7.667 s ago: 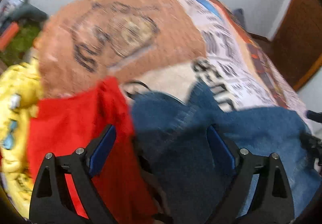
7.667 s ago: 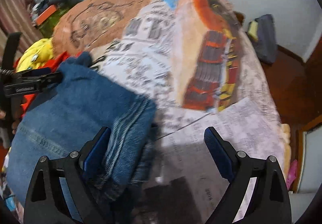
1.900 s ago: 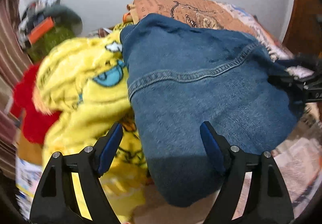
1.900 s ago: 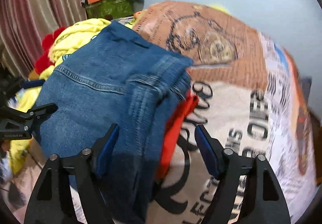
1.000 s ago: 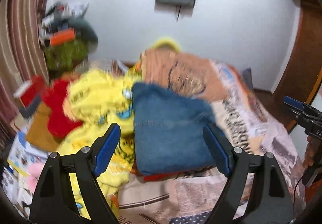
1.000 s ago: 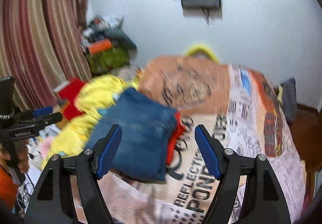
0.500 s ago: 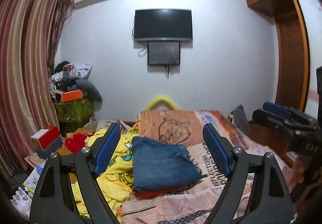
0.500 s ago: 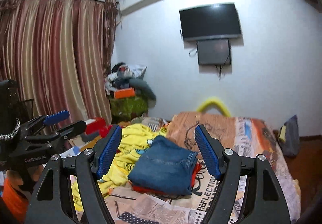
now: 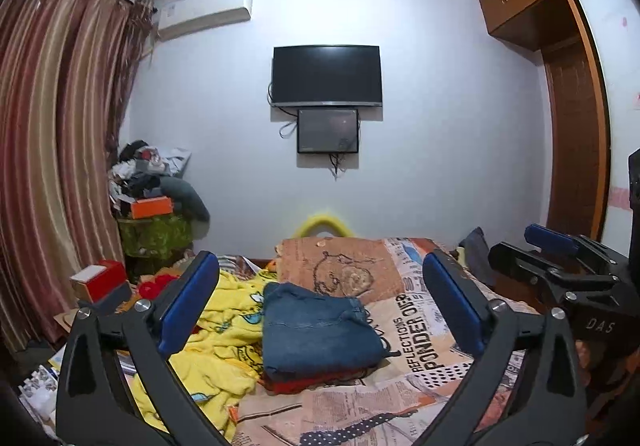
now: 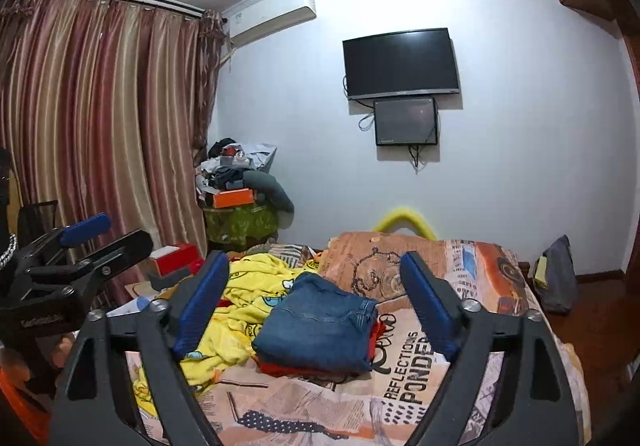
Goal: Fold large clothes
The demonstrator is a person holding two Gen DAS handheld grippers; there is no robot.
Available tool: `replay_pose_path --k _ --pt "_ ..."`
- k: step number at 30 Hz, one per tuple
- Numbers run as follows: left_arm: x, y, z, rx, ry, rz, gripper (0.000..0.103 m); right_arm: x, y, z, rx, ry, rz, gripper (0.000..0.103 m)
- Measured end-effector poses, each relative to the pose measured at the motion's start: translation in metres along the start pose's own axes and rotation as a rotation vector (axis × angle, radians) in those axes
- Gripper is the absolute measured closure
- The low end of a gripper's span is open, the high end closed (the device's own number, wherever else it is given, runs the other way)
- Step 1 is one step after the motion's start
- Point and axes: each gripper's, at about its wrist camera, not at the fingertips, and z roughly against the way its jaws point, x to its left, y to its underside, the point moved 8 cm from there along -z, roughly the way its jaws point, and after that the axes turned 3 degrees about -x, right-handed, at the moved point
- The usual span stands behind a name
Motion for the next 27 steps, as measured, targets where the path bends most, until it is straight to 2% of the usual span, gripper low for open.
replay_pose_path --k 2,4,7,27 --pt "-0.001 0.002 0.000 0.004 -0.004 -0.001 0.000 -0.001 0.001 0.000 0.005 0.020 0.002 0.012" --pt "-0.002 0.005 0.001 0.010 -0.003 0.001 0.000 -0.002 0.001 0.002 -0.006 0.042 0.008 0.000" --pt "-0.005 0.008 -0.001 0.016 -0.003 -0.004 0.000 -0.003 -0.001 0.005 -0.024 0.062 0.016 0.000" --pt "0.000 0.023 -0.014 0.054 0.005 0.032 0.000 -0.008 0.011 0.007 0.024 0.077 0.006 0.000"
